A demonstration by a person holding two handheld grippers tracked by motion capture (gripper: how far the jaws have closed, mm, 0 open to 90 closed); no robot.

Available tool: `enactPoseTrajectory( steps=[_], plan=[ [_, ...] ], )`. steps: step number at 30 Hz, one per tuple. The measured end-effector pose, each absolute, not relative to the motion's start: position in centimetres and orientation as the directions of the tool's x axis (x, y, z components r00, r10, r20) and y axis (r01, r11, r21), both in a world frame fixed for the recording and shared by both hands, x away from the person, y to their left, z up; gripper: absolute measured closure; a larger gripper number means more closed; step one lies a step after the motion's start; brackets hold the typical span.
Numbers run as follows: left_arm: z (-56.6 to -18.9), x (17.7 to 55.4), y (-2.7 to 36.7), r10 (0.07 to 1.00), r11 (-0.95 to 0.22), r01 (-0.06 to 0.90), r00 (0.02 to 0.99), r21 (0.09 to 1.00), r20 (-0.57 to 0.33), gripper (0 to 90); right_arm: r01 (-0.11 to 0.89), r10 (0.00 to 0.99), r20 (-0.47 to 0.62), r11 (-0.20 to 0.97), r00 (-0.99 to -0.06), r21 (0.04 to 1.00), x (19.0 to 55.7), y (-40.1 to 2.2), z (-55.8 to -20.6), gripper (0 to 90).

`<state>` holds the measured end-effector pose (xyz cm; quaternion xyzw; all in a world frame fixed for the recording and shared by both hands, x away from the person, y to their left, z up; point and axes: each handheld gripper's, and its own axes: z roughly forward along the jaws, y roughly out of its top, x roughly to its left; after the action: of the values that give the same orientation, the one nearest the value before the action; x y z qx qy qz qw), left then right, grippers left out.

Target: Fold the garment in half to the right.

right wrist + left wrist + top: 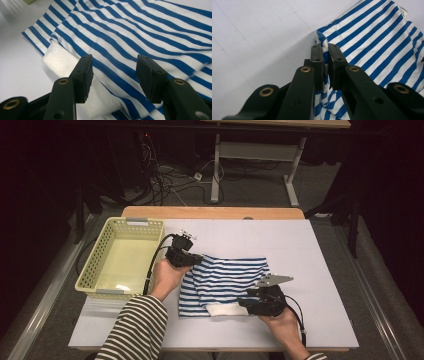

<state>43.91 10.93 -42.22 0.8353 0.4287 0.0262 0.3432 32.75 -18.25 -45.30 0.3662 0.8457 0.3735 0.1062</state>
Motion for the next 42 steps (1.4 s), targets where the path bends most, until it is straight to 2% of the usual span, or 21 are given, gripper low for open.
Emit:
enactPoseTrajectory(
  steps=[8, 27, 34, 42],
  plan=[
    [-42.0, 44.0, 10.7, 0.73, -0.409, 0.694, 0.639, 0.592, -0.245, 81.7, 0.523, 0.658, 0.094, 0.494, -0.747, 0.694, 32.9, -15.7, -45.5, 53.7],
    [-41.6, 44.1, 10.5, 0.724, -0.42, 0.687, 0.647, 0.593, -0.237, 81.5, 0.464, 0.555, 0.081, 0.597, -0.828, 0.654, 33.3, -8.7, -46.2, 55.0],
    [-41.8, 44.1, 10.4, 0.72, -0.428, 0.686, 0.652, 0.589, -0.237, 81.5, 0.449, 0.53, 0.068, 0.636, -0.845, 0.627, 33.3, -6.7, -47.0, 48.4],
    [-42.1, 44.1, 10.1, 0.717, -0.429, 0.685, 0.655, 0.589, -0.239, 81.3, 0.397, 0.495, 0.001, 0.696, -0.869, 0.598, 33.0, -5.2, -47.5, 35.2]
  ],
)
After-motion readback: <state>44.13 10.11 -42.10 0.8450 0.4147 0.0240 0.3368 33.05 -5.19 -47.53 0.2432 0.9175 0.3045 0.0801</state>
